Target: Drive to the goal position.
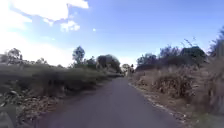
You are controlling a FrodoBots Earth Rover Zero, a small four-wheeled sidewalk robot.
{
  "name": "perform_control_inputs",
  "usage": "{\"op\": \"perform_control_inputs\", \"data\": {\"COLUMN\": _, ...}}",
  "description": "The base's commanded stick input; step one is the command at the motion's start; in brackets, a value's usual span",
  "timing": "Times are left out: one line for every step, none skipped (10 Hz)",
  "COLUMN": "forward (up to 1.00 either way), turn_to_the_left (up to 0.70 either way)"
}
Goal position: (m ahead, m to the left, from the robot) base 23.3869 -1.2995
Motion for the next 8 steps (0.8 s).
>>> {"op": "perform_control_inputs", "data": {"forward": 0.85, "turn_to_the_left": 0.0}}
{"op": "perform_control_inputs", "data": {"forward": 0.85, "turn_to_the_left": 0.0}}
{"op": "perform_control_inputs", "data": {"forward": 0.85, "turn_to_the_left": 0.0}}
{"op": "perform_control_inputs", "data": {"forward": 0.85, "turn_to_the_left": 0.0}}
{"op": "perform_control_inputs", "data": {"forward": 0.85, "turn_to_the_left": 0.0}}
{"op": "perform_control_inputs", "data": {"forward": 0.85, "turn_to_the_left": 0.0}}
{"op": "perform_control_inputs", "data": {"forward": 0.85, "turn_to_the_left": 0.0}}
{"op": "perform_control_inputs", "data": {"forward": 0.85, "turn_to_the_left": 0.0}}
